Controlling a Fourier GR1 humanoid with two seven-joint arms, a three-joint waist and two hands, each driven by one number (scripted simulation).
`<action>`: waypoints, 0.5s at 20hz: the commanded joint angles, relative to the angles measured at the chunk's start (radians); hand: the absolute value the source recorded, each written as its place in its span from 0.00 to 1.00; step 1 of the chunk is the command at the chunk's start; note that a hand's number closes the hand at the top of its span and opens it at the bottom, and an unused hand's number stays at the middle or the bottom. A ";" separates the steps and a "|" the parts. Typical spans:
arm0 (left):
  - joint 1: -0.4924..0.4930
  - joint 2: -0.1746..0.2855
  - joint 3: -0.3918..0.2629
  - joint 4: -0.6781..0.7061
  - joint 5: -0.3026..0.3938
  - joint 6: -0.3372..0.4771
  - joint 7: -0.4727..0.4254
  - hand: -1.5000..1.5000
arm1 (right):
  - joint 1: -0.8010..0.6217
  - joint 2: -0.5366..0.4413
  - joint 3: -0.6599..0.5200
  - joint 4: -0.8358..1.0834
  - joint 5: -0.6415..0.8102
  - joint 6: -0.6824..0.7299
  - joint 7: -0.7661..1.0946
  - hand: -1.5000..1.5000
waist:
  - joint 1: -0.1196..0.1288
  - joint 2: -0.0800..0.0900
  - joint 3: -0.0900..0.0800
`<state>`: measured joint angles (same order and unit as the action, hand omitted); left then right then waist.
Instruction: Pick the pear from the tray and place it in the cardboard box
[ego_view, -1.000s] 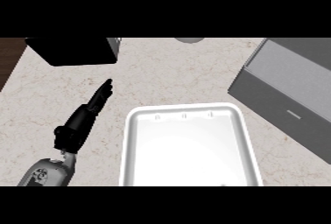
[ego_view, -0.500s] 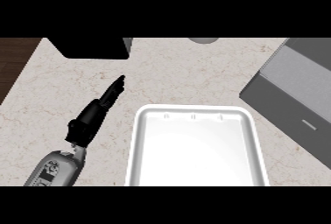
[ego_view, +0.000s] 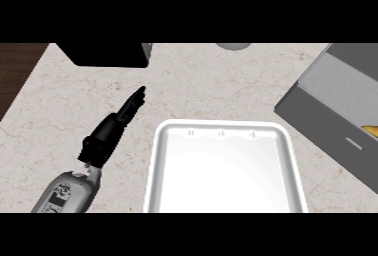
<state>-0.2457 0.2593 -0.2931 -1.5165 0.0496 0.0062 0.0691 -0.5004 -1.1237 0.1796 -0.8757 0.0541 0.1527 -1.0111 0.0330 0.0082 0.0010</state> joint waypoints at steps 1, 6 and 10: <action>0.015 0.000 0.022 0.025 -0.012 -0.014 -0.044 0.50 | -0.074 0.097 0.049 0.115 0.128 -0.013 -0.085 1.00 | -0.003 0.000 0.000; 0.000 -0.027 0.003 0.007 -0.033 0.005 -0.012 0.50 | -0.121 0.202 0.117 0.231 0.145 0.094 0.022 0.00 | 0.012 0.005 0.001; 0.007 -0.003 0.040 0.032 -0.002 -0.043 -0.026 0.50 | -0.183 0.254 0.116 0.358 0.173 0.110 -0.036 0.00 | 0.012 0.007 0.001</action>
<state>-0.2498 0.2419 -0.2724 -1.5079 0.0361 -0.0063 0.0728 -0.6314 -0.9404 0.2825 -0.6358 0.1966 0.2006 -0.9774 0.0366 0.0106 0.0014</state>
